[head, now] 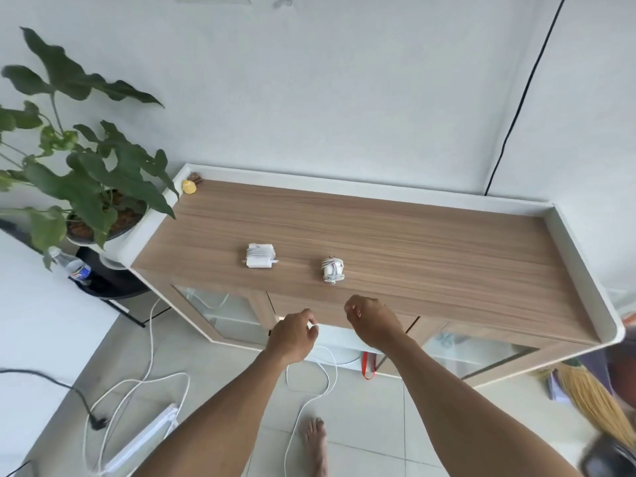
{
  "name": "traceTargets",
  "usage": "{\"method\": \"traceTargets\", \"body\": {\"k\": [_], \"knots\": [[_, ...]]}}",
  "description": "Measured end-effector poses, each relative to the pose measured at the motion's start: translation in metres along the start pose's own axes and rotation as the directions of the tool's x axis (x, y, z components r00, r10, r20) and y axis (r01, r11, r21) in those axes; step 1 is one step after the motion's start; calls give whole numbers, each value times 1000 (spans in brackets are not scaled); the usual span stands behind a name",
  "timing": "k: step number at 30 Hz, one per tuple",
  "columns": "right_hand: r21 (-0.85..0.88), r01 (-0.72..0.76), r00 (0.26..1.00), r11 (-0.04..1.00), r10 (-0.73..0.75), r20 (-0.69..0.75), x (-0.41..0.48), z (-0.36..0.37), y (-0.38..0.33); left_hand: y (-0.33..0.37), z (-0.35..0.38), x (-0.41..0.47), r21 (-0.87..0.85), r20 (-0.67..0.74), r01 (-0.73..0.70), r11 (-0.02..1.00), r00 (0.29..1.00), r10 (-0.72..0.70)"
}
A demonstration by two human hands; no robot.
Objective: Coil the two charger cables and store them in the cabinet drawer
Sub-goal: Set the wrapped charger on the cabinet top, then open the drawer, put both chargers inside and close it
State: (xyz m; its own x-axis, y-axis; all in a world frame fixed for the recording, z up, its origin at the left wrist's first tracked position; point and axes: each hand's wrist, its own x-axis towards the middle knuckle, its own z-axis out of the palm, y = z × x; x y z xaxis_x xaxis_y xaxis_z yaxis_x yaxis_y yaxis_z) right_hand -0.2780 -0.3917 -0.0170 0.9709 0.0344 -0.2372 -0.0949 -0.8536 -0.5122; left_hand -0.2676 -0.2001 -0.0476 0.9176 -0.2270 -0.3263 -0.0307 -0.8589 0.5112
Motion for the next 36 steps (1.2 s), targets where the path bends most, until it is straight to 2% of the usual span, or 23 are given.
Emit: {"method": "traceTargets", "body": {"k": [6,11,13,16,20,24,27,30,33,36], "knots": [[92,-79,997,993,79,11,-12,27,-12,-30,9,-4,-165,25,181,970,984,-179],[40,-85,992,996,89,-85,5,51,-11,-60,29,27,-410,135,366,835,930,-342],[-6,-111,987,994,109,-119,16,58,-9,-69,41,44,-557,203,453,697,887,-414],[-83,-113,983,990,99,-156,30,69,0,-72,55,67,-732,354,567,377,790,-500],[-140,-127,981,982,103,-164,48,82,20,-82,86,98,-798,530,602,-30,677,-511],[-140,-120,965,983,82,-250,56,93,31,-81,115,121,-777,628,537,-328,618,-474],[-120,-104,949,987,63,-308,56,97,36,-79,126,141,-745,659,459,-484,617,-430],[-115,-88,945,989,46,-325,56,96,41,-79,133,157,-707,672,385,-593,627,-395],[-96,-69,934,993,31,-357,56,97,46,-80,138,166,-696,668,332,-637,624,-404],[-86,-49,924,995,12,-382,54,101,47,-85,140,169,-696,650,310,-647,656,-384]]}}
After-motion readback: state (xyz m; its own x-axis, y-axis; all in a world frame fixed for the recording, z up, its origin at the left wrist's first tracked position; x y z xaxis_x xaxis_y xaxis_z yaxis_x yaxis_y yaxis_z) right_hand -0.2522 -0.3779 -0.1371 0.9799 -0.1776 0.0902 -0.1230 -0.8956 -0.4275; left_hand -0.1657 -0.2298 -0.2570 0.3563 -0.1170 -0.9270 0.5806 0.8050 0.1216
